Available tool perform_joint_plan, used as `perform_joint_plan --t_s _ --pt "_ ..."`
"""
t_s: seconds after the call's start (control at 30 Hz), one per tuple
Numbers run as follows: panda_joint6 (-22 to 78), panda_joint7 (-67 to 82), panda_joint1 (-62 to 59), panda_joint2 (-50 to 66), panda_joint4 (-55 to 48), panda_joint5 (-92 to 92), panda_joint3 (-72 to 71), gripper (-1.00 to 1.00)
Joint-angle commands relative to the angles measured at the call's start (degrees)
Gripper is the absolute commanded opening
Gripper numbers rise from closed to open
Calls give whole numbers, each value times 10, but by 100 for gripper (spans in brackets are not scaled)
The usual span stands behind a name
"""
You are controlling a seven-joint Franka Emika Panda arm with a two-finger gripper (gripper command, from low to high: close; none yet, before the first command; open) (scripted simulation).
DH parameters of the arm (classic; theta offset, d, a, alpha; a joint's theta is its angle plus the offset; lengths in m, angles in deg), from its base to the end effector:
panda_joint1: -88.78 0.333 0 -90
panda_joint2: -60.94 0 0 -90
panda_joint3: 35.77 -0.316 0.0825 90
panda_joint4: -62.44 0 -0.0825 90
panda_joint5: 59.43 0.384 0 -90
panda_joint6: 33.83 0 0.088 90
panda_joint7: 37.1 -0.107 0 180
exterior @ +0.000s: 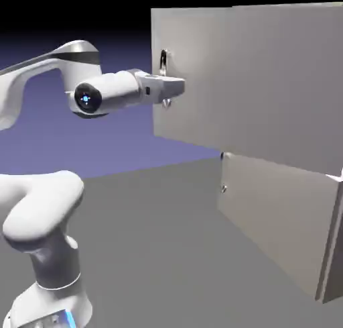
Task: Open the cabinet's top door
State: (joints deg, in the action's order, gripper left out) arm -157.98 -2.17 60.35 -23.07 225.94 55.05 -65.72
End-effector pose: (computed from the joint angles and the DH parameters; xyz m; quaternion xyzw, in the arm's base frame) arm 0.2484 0.0846 0.5787 -0.7043 0.0602 -0.5408 0.4560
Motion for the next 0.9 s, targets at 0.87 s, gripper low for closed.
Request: perform_joint_plan --t_s 0.87 --pt "350 75 45 84 -22 -497 561 -100"
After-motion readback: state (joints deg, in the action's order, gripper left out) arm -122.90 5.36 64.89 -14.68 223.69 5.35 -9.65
